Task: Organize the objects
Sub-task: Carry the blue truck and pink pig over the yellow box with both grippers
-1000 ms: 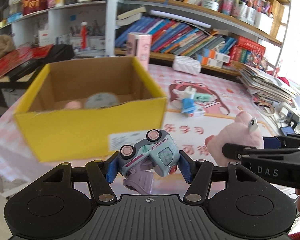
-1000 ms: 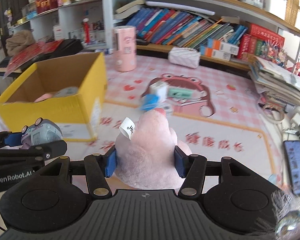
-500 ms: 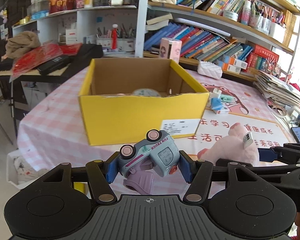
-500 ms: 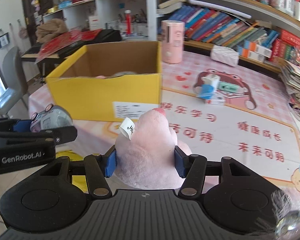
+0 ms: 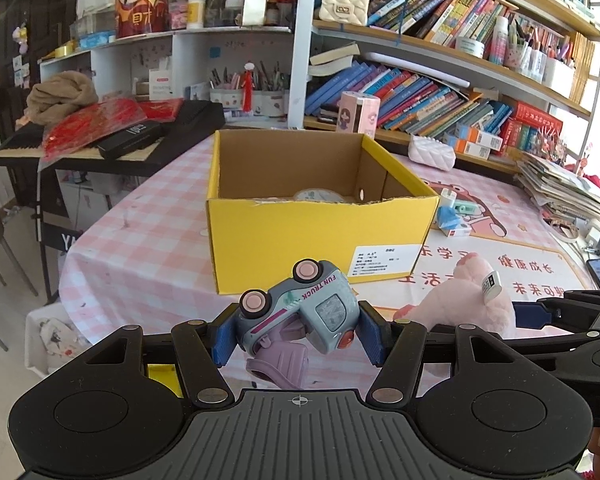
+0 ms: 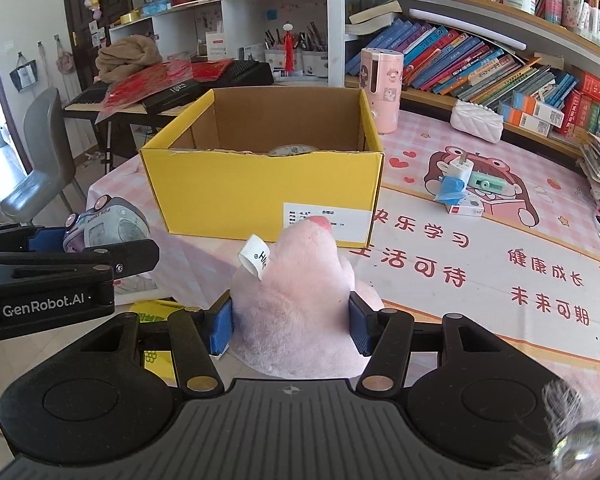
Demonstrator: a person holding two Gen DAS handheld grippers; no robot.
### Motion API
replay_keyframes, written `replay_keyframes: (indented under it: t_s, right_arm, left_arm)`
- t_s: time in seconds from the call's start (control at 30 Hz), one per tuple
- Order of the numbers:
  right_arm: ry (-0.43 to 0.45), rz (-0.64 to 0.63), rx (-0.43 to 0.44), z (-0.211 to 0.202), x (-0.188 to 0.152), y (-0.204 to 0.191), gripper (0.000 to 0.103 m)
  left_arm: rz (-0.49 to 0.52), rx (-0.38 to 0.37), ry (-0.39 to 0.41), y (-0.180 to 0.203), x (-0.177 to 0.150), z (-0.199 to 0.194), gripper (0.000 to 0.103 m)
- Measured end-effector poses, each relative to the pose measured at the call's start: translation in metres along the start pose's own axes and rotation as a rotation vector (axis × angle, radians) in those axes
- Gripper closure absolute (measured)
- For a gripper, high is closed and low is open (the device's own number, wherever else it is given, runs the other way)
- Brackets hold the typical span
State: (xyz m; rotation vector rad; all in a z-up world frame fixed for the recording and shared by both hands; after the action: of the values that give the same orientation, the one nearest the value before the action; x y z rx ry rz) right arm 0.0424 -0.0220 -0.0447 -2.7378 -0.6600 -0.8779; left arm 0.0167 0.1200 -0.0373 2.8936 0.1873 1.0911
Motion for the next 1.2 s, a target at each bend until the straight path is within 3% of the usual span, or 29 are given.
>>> replay_keyframes:
  t_s: [0.77,0.97,1.2]
  right_arm:
    - [0.005,-0.008,-0.019,-0.001,0.009,-0.01,0.049]
    - [0.047,0.003,-0.029,-0.001,0.032,0.001,0.049]
    - [0.173,0.007,-0.044,-0.01,0.087,0.021,0.049]
  left_arm:
    - [-0.025,-0.007,0.032,-0.013,0.01,-0.003,0.043]
    - [-0.019,0.003,0.066,-0.013,0.031,-0.002,0.043]
    - [-0.009,0.021,0.126,-0.01,0.072,0.004,0.043]
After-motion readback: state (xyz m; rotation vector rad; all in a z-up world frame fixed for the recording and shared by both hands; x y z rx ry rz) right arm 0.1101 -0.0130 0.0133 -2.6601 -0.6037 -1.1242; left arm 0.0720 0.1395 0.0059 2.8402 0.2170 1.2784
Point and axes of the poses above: each gripper's, at about its wrist camera, not at the fingertips, and z roughly the way its jaws point, y to its right, x to its top, the point moved 6 cm from there along z, roughly the way its jaws point, and after that the axes turned 12 degrees about -y, right-handed, at the moved point
